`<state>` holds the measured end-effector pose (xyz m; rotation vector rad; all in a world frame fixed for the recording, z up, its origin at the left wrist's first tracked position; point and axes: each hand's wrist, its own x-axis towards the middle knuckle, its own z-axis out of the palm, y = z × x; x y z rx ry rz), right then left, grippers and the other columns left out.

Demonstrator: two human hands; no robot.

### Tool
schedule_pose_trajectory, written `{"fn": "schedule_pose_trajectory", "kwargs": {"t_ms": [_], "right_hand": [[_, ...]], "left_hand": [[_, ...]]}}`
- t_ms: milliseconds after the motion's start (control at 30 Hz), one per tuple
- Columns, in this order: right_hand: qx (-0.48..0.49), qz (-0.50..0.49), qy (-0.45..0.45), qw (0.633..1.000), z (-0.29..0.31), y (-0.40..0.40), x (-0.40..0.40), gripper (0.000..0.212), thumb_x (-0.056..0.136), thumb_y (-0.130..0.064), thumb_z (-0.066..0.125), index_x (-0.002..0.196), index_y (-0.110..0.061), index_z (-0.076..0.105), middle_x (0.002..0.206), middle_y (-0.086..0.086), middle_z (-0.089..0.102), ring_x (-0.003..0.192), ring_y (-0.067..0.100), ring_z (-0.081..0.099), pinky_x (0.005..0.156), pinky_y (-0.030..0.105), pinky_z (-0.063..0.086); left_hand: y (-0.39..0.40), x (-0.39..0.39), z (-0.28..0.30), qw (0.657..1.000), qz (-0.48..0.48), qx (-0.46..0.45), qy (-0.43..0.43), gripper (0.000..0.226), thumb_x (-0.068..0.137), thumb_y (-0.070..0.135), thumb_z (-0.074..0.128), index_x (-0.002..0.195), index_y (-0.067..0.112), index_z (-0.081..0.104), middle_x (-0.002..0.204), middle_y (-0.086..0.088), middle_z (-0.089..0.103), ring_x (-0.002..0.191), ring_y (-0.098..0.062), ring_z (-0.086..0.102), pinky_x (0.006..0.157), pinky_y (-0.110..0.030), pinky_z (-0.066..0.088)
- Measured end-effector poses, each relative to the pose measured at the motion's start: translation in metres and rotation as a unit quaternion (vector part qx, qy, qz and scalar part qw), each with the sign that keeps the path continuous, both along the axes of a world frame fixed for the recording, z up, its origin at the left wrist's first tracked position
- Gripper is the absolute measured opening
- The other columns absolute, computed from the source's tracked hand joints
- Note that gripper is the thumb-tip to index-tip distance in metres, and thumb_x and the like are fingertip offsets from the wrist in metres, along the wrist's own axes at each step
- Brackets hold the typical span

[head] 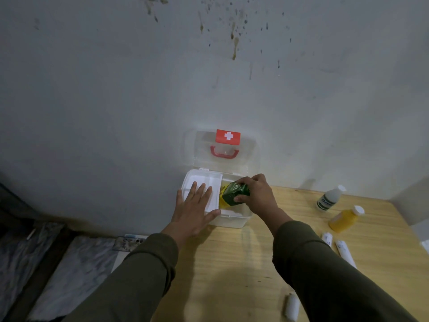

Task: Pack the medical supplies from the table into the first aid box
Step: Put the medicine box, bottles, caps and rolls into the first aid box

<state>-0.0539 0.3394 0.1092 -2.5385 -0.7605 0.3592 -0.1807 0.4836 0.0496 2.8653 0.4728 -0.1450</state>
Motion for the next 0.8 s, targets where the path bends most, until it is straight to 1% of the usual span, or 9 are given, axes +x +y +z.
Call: {"fn": "schedule_pose_trajectory", "kwargs": {"t_ms": [100,233,367,467,600,700,767,800], "right_hand": [[-0.003,0.003,-0.004,1.000,-0.001,0.005,-0.001,0.052,0.077,-0.020,0.074,0.125,-0.018,0.054,0.127,0.012,0.041,0.114,0.031,0.050,0.098,0.035,0.043],[-0.006,0.013,-0.016,1.000,-0.002,0.011,-0.001,0.049,0.079,-0.020,0.071,0.125,-0.018,0.054,0.130,0.011,0.041,0.114,0.032,0.051,0.098,0.036,0.044],[-0.012,0.012,-0.020,1.000,0.000,0.016,0.001,0.049,0.079,-0.020,0.071,0.125,-0.018,0.054,0.131,0.012,0.042,0.113,0.033,0.053,0.096,0.037,0.045],[-0.021,0.007,-0.024,0.999,0.002,0.017,0.001,0.049,0.079,-0.023,0.071,0.125,-0.018,0.054,0.130,0.011,0.043,0.113,0.032,0.053,0.096,0.037,0.045],[-0.033,-0.008,-0.027,0.999,0.004,0.015,0.000,0.057,0.078,-0.034,0.072,0.127,-0.013,0.052,0.129,0.009,0.042,0.110,0.028,0.055,0.095,0.035,0.047],[-0.032,-0.015,-0.022,0.999,0.004,0.013,0.000,0.059,0.078,-0.037,0.072,0.128,-0.011,0.052,0.129,0.009,0.041,0.110,0.027,0.056,0.095,0.034,0.048],[-0.028,-0.018,-0.021,0.999,0.005,0.012,0.000,0.058,0.079,-0.037,0.071,0.128,-0.011,0.053,0.128,0.009,0.042,0.109,0.027,0.056,0.095,0.034,0.048],[-0.023,-0.020,-0.023,0.999,0.005,0.012,-0.001,0.056,0.080,-0.036,0.070,0.127,-0.011,0.054,0.127,0.009,0.043,0.108,0.027,0.056,0.094,0.034,0.048]], "left_hand": [[0.000,0.000,0.001,1.000,0.000,0.002,0.001,0.121,0.045,0.080,-0.036,0.149,0.026,-0.007,0.160,0.000,-0.010,0.146,-0.022,-0.015,0.113,-0.055,-0.011],[0.000,0.000,0.001,1.000,0.000,0.000,0.003,0.110,0.056,0.079,-0.029,0.149,0.026,-0.006,0.160,0.000,-0.010,0.146,-0.022,-0.015,0.113,-0.056,-0.010],[-0.001,0.001,0.000,1.000,0.002,0.001,0.005,0.119,0.046,0.080,-0.035,0.149,0.027,-0.008,0.160,0.001,-0.011,0.146,-0.021,-0.016,0.113,-0.055,-0.012],[0.000,0.001,-0.001,1.000,0.000,0.000,0.007,0.119,0.046,0.080,-0.035,0.149,0.027,-0.007,0.160,0.000,-0.011,0.146,-0.022,-0.015,0.112,-0.055,-0.011],[0.001,0.003,-0.002,1.000,0.006,0.005,0.003,0.119,0.046,0.081,-0.035,0.149,0.027,-0.007,0.160,0.000,-0.011,0.146,-0.022,-0.015,0.112,-0.055,-0.012],[0.000,0.003,-0.002,1.000,0.004,0.008,0.011,0.121,0.045,0.081,-0.036,0.149,0.028,-0.006,0.160,0.000,-0.010,0.146,-0.022,-0.014,0.112,-0.055,-0.012],[-0.001,0.003,0.000,1.000,0.004,0.010,0.012,0.115,0.051,0.082,-0.031,0.149,0.027,-0.006,0.160,0.000,-0.010,0.147,-0.023,-0.014,0.112,-0.055,-0.011],[-0.001,0.003,0.000,1.000,0.005,0.014,0.013,0.106,0.060,0.081,-0.024,0.149,0.027,-0.006,0.160,0.000,-0.010,0.146,-0.022,-0.014,0.113,-0.055,-0.011]]}}
